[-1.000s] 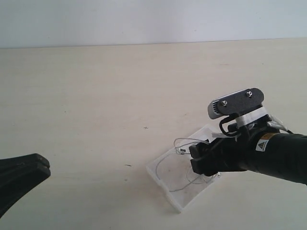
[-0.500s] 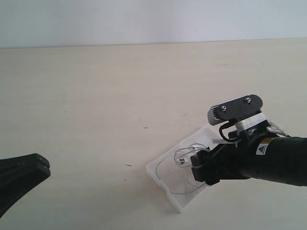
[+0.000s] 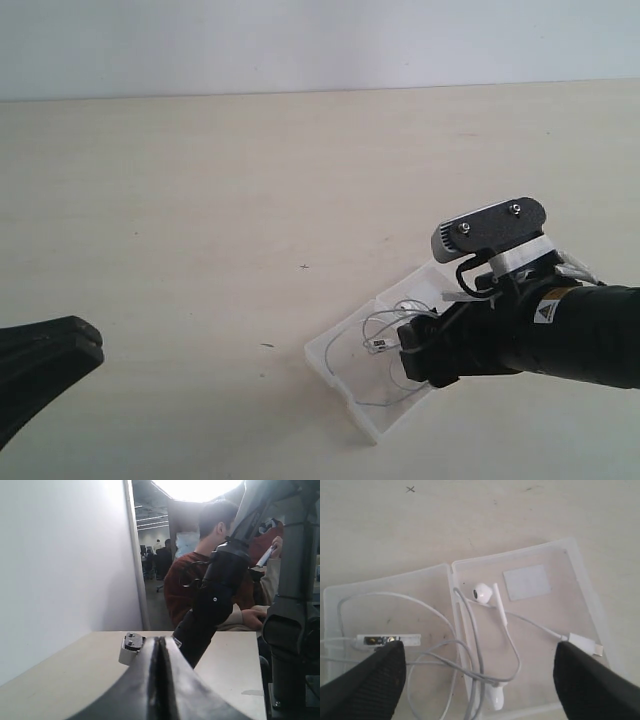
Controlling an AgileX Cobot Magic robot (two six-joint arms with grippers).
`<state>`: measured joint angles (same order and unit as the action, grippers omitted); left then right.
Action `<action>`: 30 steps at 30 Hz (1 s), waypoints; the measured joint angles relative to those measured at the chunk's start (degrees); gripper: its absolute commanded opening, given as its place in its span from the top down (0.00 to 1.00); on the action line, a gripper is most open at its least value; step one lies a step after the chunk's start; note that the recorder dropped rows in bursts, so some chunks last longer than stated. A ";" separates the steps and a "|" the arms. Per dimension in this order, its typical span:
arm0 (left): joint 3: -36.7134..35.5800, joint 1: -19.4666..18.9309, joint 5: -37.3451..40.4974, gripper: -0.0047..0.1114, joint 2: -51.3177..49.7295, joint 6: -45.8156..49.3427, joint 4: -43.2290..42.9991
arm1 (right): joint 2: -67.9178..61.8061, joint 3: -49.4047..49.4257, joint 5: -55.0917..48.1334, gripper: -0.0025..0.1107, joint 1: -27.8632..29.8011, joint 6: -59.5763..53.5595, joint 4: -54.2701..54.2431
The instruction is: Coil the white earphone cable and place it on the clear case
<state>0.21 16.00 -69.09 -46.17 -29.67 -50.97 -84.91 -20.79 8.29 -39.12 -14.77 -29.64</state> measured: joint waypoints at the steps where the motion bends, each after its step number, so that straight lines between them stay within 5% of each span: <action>1: 0.00 0.00 0.00 0.96 0.00 0.47 0.24 | 0.00 0.00 0.00 0.30 0.00 -0.24 0.00; 9: 5.31 -0.11 8.66 0.96 -0.99 0.02 23.22 | 0.00 0.00 0.12 0.30 0.00 -1.09 0.00; 13: 13.81 -0.11 15.43 0.96 -6.18 1.13 23.45 | 0.00 0.00 0.22 0.30 0.00 -1.33 0.00; 19: 24.95 -0.11 20.75 0.91 -17.02 0.13 9.91 | 0.00 0.00 0.56 0.30 0.00 -2.12 0.00; 21: 27.68 -0.11 22.16 0.80 -20.80 -2.78 2.20 | 0.00 0.00 0.56 0.30 0.00 -2.23 0.00; 25: 30.92 -0.11 23.26 0.39 -27.29 -8.73 -9.68 | 0.00 0.00 0.68 0.30 0.00 -2.43 0.00; 30: 32.42 1.50 23.87 0.45 -34.49 -8.68 -16.50 | 0.00 0.00 1.06 0.30 0.00 -2.59 0.00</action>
<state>32.63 17.51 -45.22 -80.66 -38.35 -67.47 -84.91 -20.79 9.34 -39.12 -17.35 -29.64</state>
